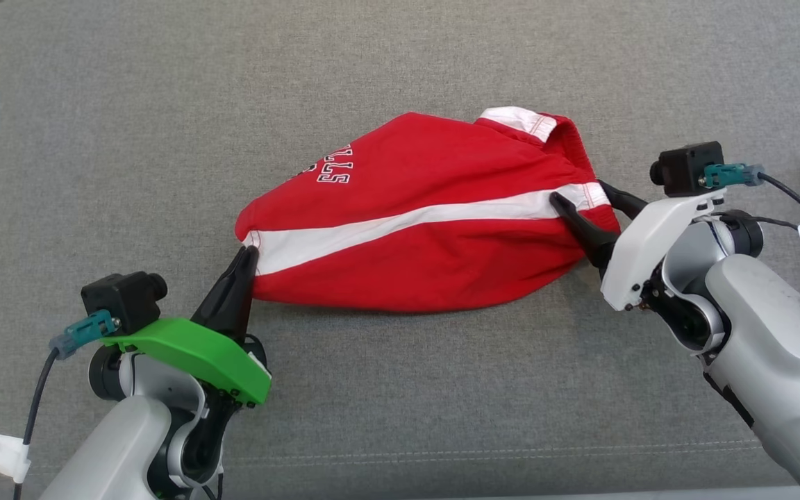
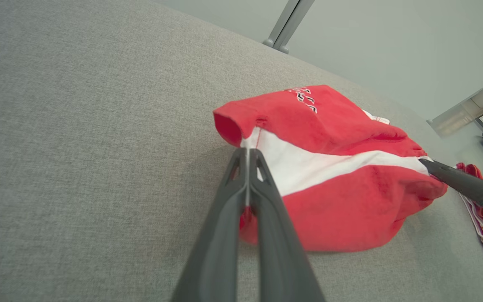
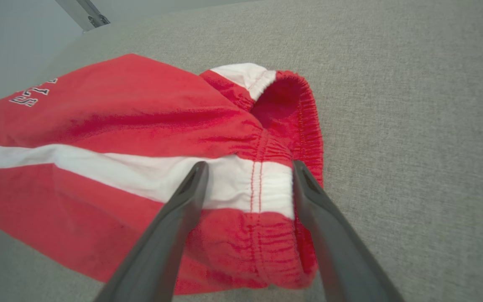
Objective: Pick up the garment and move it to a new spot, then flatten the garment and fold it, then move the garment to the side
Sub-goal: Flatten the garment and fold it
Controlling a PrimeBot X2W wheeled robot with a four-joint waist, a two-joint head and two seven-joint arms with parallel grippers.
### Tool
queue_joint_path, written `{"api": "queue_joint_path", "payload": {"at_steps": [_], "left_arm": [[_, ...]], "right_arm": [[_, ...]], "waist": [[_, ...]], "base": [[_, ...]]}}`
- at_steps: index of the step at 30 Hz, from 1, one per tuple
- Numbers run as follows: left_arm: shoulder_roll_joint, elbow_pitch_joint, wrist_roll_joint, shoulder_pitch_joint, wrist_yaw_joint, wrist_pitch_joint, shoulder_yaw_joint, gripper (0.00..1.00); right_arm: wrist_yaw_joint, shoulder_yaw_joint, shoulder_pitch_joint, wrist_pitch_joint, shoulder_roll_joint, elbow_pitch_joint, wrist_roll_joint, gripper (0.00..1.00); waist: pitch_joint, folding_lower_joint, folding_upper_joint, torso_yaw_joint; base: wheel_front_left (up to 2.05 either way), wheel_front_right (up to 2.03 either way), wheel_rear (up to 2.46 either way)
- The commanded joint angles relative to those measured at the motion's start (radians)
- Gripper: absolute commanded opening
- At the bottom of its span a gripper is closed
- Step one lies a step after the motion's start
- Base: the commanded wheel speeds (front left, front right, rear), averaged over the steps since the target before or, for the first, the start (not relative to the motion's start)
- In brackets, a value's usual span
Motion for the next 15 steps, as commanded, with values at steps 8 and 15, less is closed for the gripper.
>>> {"api": "queue_joint_path", "payload": {"at_steps": [8,15], "left_arm": [[0.008,0.008,0.001,-0.005,-0.002,-0.008,0.01,0.0],[0.013,0.0,-0.015,-0.019,-0.014,-0.013,0.025,0.0]], "right_arm": [[0.0,0.065,-0.021,-0.027,-0.022,-0.018,0.015,0.15],[0.0,0.081,-0.046,-0.06,-0.027,-0.018,0.037,0.0]], "waist": [[-0.005,0.0,0.0,-0.007],[-0.017,0.0,0.0,-0.014]], "base": [[0.0,0.0,0.0],[0.0,0.0,0.0]]}}
